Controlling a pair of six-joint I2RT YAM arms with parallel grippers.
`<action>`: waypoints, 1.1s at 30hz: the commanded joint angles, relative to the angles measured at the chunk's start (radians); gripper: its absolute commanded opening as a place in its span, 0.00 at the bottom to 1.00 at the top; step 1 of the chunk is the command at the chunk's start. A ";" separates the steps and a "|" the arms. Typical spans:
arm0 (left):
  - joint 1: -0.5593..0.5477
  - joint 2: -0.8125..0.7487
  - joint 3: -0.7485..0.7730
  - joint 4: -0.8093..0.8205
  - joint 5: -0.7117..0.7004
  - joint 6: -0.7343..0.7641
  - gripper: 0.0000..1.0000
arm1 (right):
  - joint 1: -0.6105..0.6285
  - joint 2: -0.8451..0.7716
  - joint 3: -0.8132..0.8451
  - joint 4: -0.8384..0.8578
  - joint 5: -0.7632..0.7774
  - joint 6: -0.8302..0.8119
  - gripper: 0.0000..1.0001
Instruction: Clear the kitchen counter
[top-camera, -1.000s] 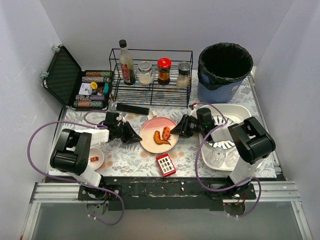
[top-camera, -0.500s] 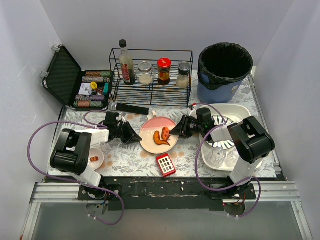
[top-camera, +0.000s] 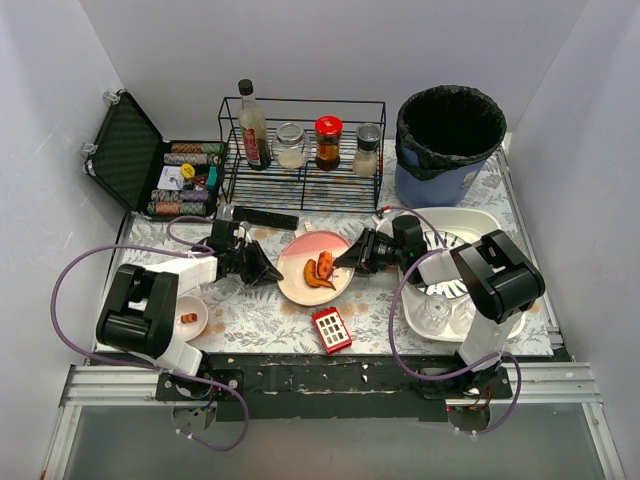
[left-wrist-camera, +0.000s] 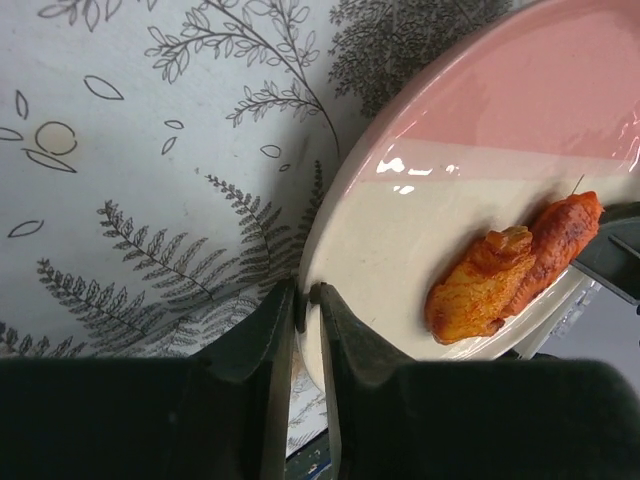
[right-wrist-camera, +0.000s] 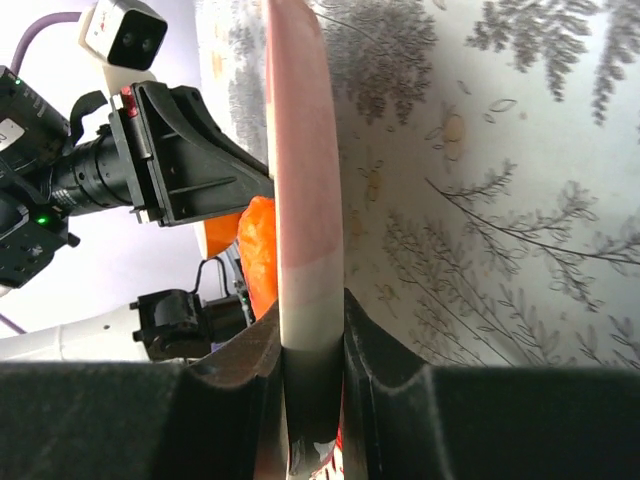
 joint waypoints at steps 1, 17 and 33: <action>-0.021 -0.116 0.091 0.035 0.090 -0.020 0.18 | 0.051 -0.019 -0.002 0.175 -0.147 0.089 0.01; 0.091 -0.218 0.136 -0.103 0.020 0.050 0.63 | 0.033 -0.092 0.001 0.180 -0.147 0.132 0.01; 0.140 -0.259 0.147 -0.175 -0.072 0.090 0.75 | 0.011 -0.264 0.050 0.070 -0.144 0.148 0.01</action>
